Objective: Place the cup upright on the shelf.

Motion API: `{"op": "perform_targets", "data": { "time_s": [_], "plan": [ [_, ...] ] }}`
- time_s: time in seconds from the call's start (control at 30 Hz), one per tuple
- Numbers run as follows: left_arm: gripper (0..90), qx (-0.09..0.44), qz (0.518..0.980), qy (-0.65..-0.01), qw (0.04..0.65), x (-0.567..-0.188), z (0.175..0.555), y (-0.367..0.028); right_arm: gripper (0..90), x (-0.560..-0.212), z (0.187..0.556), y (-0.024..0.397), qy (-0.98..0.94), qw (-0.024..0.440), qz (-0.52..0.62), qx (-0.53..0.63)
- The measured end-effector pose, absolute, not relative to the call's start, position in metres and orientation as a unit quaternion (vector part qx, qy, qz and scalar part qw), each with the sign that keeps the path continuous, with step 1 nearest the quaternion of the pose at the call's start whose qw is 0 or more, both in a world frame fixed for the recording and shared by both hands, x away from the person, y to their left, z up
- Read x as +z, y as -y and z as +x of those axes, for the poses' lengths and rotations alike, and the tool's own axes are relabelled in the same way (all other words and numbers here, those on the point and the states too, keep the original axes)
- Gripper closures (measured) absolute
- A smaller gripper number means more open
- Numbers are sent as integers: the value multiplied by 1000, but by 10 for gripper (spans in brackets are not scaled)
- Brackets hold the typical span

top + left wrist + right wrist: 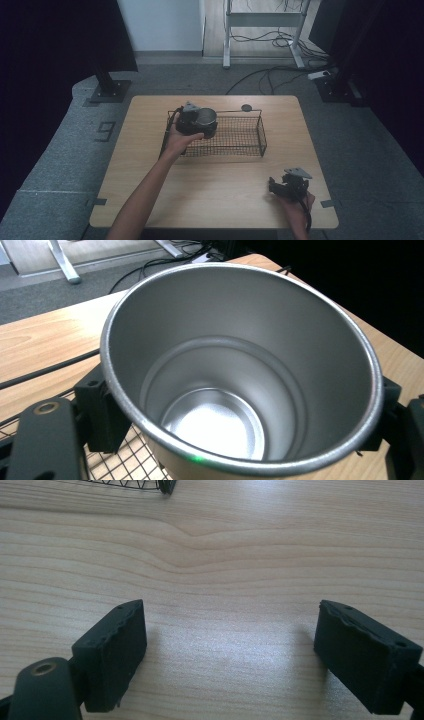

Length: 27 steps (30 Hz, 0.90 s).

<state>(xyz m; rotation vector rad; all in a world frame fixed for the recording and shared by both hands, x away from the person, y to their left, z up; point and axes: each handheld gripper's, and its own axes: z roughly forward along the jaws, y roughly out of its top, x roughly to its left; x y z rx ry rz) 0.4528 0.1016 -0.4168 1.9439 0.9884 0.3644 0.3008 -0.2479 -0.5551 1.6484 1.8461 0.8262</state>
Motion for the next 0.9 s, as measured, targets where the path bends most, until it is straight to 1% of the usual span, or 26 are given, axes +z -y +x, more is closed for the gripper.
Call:
{"op": "perform_targets", "data": {
  "time_s": [0.5, 0.9],
  "plan": [
    [179, 144, 787, -421, 427, -438, 470, -99, 135, -555, 301, 248, -683, 263, 610, 305],
    [179, 126, 789, -439, 411, -463, 478, -91, 135, -555, 301, 248, -683, 263, 609, 305]
  ]
}}
